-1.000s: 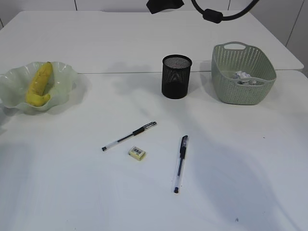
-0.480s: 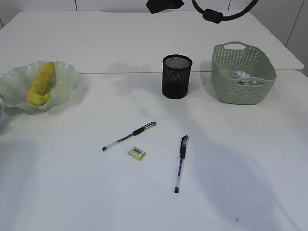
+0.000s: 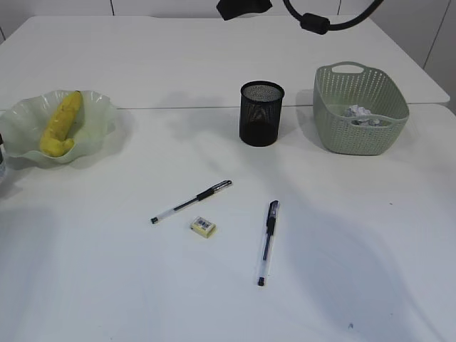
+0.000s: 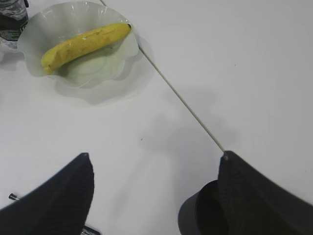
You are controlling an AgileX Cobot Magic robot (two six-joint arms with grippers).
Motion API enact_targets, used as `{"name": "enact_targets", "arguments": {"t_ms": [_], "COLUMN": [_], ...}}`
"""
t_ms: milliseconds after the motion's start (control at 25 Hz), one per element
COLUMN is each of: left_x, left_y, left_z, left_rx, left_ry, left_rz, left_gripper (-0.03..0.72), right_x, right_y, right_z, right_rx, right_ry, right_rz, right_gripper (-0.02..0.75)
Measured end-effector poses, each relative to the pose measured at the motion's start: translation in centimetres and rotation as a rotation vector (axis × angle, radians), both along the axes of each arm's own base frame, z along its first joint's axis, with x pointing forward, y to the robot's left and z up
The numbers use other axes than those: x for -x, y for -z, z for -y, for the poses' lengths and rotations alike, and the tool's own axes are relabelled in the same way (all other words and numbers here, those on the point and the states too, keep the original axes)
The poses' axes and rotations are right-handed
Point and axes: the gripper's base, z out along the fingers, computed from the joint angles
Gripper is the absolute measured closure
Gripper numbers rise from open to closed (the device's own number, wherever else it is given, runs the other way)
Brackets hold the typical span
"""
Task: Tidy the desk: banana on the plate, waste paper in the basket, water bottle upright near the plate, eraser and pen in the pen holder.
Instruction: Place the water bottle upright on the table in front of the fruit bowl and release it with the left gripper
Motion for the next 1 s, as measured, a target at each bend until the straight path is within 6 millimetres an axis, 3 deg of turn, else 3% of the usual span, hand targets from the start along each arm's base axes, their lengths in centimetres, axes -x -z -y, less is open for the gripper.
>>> {"name": "enact_targets", "arguments": {"t_ms": [1000], "left_x": [0.00], "left_y": [0.12], "left_z": [-0.01], "left_rx": [0.025], "left_ry": [-0.005], "left_rz": [-0.020], "left_gripper": [0.265], "right_x": [0.00], "right_y": [0.00], "right_z": [0.00], "right_rx": [0.000], "right_ry": [0.000], "right_rz": [0.000], "right_gripper": [0.148]}}
